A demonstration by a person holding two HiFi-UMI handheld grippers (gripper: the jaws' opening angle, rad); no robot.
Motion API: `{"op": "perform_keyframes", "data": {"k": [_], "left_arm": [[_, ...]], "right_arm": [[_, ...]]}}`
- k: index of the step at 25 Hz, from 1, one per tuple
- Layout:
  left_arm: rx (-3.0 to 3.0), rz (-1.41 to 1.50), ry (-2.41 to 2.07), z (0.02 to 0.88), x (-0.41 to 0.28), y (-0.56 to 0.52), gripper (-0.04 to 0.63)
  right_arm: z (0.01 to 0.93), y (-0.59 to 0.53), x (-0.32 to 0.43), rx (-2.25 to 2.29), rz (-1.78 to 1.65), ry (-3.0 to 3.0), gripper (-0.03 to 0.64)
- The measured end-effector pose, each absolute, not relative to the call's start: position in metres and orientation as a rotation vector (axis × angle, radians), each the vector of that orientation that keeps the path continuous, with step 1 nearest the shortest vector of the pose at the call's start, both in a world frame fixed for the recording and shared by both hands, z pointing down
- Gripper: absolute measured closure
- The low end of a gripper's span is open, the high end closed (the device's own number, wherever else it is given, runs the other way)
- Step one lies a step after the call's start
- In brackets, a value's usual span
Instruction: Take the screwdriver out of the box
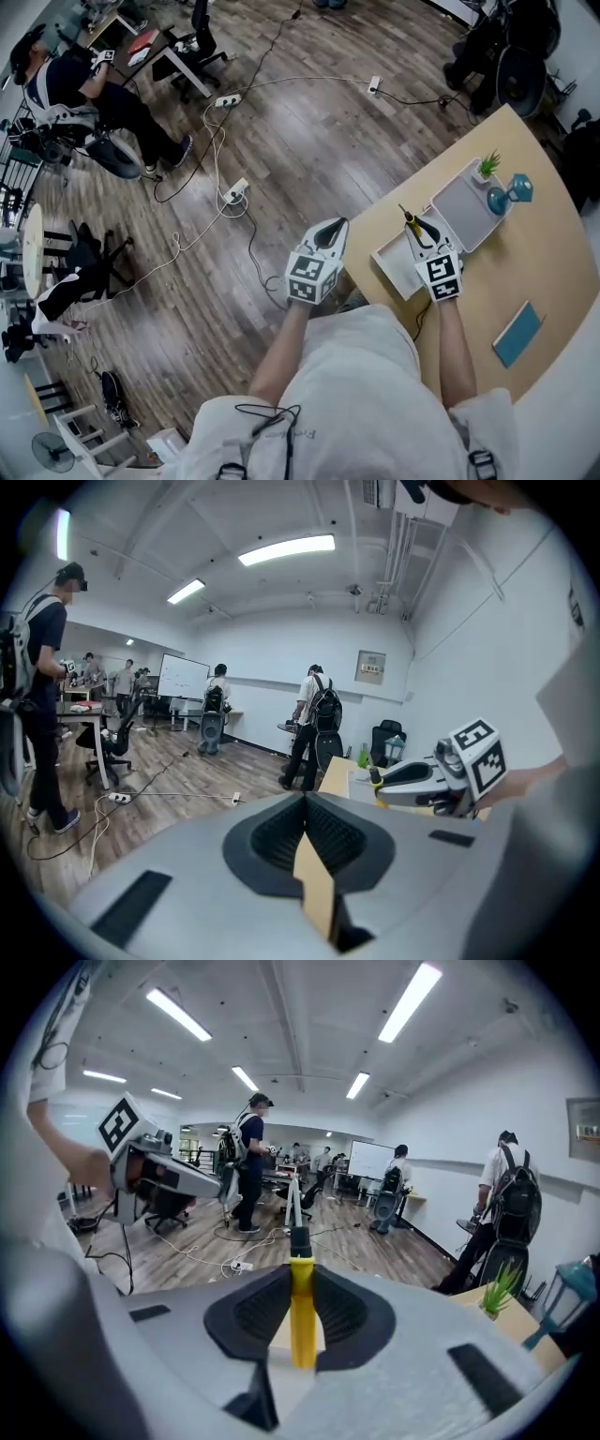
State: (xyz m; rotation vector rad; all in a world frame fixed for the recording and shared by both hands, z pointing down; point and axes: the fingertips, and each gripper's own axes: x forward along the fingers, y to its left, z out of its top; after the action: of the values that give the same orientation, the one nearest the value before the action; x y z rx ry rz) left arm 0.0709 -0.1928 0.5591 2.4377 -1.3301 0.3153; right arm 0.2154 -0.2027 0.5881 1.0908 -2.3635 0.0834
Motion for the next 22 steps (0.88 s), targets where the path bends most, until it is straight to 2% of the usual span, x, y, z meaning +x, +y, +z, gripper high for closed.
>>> {"op": "perform_keyframes", "data": {"k": [22], "left_arm": [[2.420,0.250,-1.392,0.546,0.062,-0.187,0.589]], "right_arm": [[0.571,-0.192,0.163,1.189,0.310,-2.526,0.537]]}}
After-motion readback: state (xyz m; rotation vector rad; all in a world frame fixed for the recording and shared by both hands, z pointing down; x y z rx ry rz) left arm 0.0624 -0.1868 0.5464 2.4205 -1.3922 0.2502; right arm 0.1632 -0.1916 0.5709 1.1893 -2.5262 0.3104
